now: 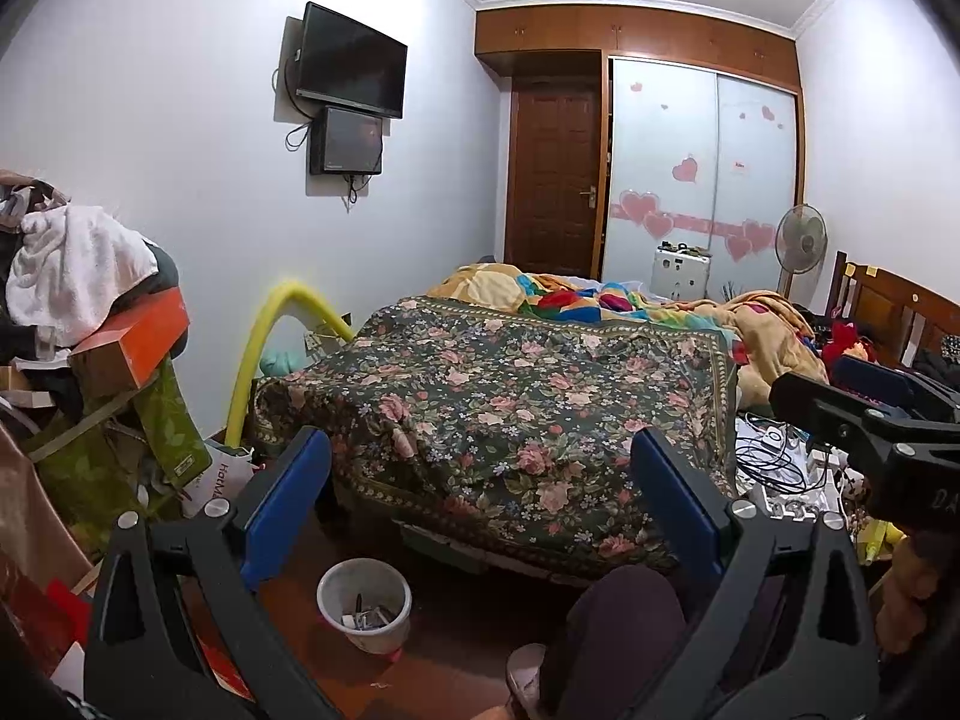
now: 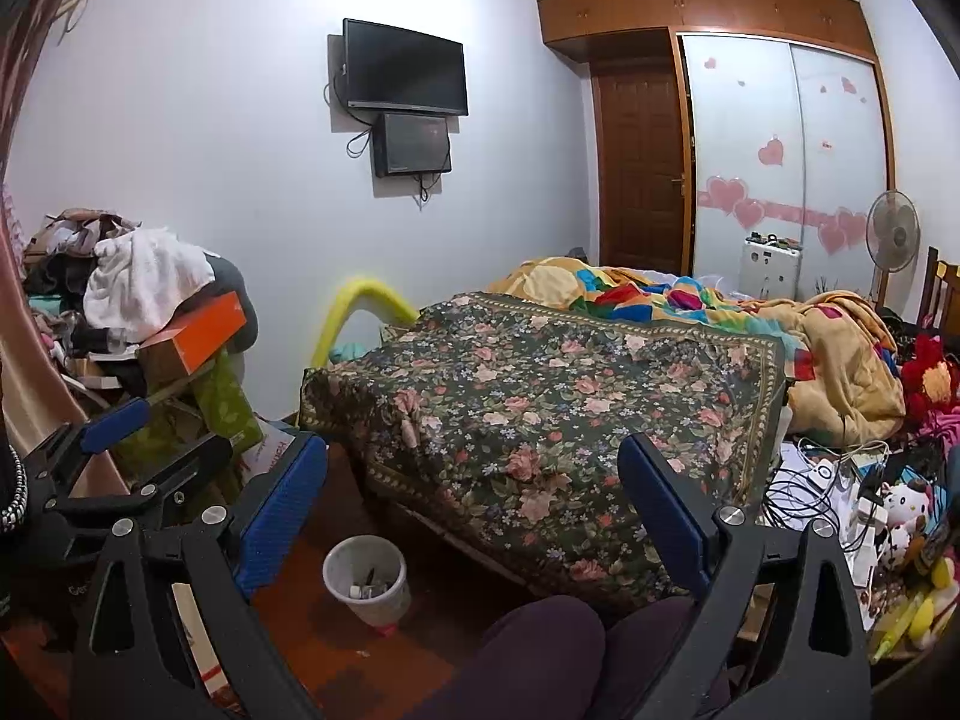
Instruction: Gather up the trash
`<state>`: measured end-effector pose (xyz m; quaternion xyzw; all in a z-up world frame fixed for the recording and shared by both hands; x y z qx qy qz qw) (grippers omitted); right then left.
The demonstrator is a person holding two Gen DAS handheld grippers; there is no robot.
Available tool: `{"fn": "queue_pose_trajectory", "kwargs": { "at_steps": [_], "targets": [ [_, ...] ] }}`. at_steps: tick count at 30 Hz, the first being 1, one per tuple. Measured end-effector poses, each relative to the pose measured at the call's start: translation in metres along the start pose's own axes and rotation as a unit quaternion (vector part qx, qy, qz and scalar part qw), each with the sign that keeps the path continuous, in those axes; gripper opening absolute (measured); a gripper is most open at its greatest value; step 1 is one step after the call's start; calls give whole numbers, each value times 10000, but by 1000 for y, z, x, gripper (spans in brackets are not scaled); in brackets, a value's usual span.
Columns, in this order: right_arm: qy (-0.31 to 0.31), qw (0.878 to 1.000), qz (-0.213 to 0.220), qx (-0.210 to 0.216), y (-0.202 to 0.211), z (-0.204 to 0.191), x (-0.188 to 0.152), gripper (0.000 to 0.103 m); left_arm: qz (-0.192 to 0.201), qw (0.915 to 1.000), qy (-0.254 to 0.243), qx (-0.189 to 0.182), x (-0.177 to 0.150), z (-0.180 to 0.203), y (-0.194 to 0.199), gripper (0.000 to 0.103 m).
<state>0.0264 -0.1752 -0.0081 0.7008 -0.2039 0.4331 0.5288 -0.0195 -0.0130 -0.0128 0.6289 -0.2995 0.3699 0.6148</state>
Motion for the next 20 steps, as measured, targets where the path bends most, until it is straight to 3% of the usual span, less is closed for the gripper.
{"fn": "queue_pose_trajectory", "kwargs": {
  "at_steps": [20],
  "targets": [
    [-3,10000,-8,-13,1,-1,3,97,-61,9999,-82,-27,0,-1,-4,101]
  ]
}}
Point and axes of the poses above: each gripper's, at about its wrist camera, not at the fingertips, and y roughly against the way its jaws point, z to its right, x to its top, the point moved 1 cm from there along -y, roughly the way its jaws point, and after that the axes turned 13 degrees about -z, right-handed, at the moved point
